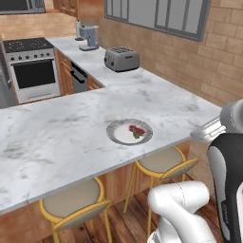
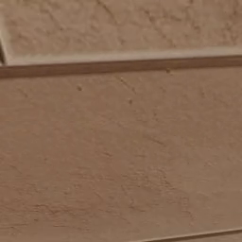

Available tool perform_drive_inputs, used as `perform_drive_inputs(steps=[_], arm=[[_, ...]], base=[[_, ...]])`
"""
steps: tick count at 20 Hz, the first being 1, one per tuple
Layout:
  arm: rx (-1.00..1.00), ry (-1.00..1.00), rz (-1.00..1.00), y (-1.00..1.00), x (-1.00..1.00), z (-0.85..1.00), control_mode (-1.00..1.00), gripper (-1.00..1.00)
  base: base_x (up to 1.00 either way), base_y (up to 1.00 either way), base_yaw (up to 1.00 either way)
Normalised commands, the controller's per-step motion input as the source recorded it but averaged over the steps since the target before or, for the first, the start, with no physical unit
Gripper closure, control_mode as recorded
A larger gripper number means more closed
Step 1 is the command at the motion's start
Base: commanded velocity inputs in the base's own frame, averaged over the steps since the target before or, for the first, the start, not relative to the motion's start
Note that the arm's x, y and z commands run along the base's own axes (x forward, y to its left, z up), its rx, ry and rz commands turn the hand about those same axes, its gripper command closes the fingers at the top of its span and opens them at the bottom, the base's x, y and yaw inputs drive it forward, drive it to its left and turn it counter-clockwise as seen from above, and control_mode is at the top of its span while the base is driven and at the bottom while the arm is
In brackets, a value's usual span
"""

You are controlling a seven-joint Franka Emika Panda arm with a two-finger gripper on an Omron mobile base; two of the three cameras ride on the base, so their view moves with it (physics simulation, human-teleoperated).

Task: Take the cheese, steak, and lemon wedge from the fridge and place them on the plate on the dining counter to create an appetizer plate.

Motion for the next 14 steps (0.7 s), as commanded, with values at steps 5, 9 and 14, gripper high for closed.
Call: perform_drive_inputs(steps=[5, 9, 14], arm=[[0.0, 0.0, 0.0, 0.0, 0.0, 0.0, 1.0, -1.0], [0.0, 0.0, 0.0, 0.0, 0.0, 0.0, 1.0, -1.0], [0.0, 0.0, 0.0, 0.0, 0.0, 0.0, 1.0, -1.0]], base=[[-0.21, 0.99, 0.13], [-0.28, 1.0, 0.27], [-0.47, 1.0, 0.26]])
